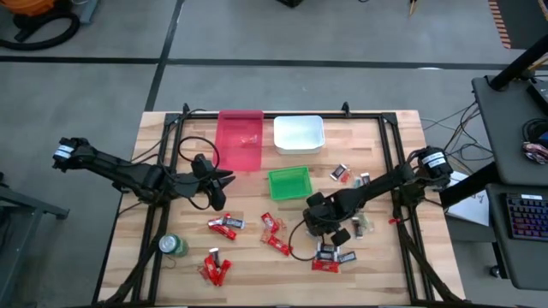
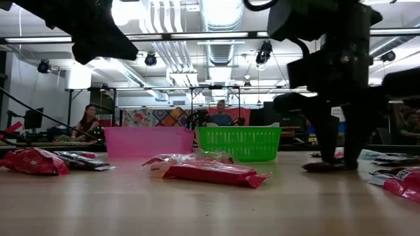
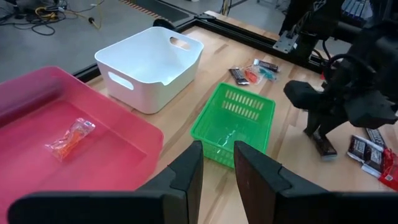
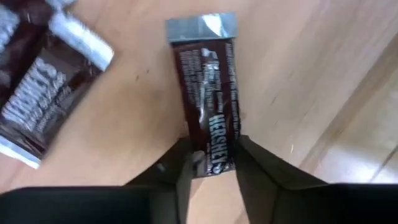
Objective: Sort candy
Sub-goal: Put the brown chocolate bar into the green bin
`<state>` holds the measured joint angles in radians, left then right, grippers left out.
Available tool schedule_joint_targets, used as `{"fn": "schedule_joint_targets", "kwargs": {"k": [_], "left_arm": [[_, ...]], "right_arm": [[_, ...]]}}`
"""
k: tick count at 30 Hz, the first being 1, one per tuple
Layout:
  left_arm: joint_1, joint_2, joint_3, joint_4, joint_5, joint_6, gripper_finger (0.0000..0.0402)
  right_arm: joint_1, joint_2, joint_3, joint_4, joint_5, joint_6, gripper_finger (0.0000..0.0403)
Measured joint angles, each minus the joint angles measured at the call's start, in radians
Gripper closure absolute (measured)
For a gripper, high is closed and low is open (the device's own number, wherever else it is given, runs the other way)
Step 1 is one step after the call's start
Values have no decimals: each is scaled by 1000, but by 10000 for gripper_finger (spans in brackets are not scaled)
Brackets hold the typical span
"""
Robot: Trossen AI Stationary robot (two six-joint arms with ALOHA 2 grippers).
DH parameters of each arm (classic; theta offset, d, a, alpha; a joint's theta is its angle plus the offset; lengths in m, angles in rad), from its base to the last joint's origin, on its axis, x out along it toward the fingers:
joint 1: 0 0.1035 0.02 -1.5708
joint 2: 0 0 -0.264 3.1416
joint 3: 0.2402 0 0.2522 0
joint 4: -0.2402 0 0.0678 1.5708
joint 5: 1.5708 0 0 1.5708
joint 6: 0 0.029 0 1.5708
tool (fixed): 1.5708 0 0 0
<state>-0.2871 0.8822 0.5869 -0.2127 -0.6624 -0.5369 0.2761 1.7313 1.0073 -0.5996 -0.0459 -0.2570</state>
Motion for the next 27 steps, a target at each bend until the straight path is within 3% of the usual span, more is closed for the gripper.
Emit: {"fn": "schedule_joint_targets", "kwargs": {"k": [9,27], "left_arm": [[0,0,0,46,-8,0,327],[-1,8,0,65,-8,-33,327]], "right_arm": [[-22,-47,-3,-1,-38,-2,391],[-68,-67,-4,7,-64,-21,394]]}}
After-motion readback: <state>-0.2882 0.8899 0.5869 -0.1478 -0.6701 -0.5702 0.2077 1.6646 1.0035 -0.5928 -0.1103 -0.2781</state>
